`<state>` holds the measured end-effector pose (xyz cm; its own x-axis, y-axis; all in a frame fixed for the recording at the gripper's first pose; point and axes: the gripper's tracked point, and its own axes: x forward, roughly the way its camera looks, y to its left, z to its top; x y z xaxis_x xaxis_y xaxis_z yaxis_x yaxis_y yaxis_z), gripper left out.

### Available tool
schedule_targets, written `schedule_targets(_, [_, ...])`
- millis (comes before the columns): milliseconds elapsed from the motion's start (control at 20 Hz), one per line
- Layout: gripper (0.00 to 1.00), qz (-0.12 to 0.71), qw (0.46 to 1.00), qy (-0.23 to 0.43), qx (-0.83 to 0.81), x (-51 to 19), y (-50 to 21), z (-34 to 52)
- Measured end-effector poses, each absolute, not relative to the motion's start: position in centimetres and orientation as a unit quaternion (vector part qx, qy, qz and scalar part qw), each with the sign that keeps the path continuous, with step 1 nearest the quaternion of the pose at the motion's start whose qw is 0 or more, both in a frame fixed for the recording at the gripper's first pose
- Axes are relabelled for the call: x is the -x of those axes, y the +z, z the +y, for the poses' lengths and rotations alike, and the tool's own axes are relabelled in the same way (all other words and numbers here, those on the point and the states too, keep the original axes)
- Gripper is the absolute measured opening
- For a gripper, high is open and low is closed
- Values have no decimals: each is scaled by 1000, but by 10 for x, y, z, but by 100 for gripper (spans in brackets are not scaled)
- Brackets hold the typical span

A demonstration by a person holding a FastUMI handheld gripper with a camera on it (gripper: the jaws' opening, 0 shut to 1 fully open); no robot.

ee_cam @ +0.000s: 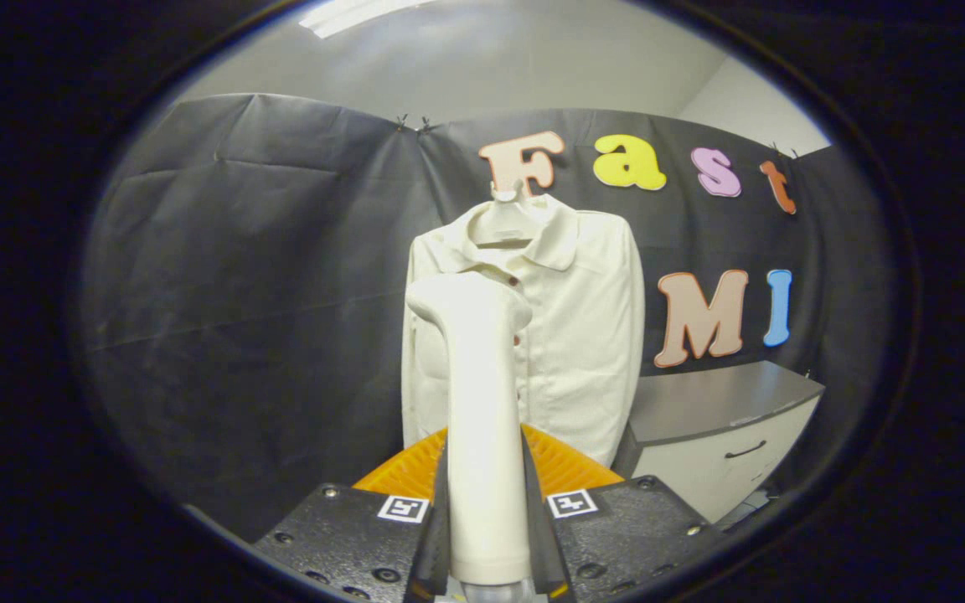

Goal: Iron the clothes twice with a garment steamer, once on the left side and once on the right side.

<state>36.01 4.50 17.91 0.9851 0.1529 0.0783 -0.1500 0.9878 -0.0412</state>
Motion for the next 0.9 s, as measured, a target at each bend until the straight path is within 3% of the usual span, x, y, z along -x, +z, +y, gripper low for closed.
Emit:
schedule_targets(400, [37,-68,995,69,21,-424,185,96])
schedule_targets(700, [37,-94,995,16,15,-504,187,99])
schedule_targets(900, [37,-52,999,5,11,-555,146,100])
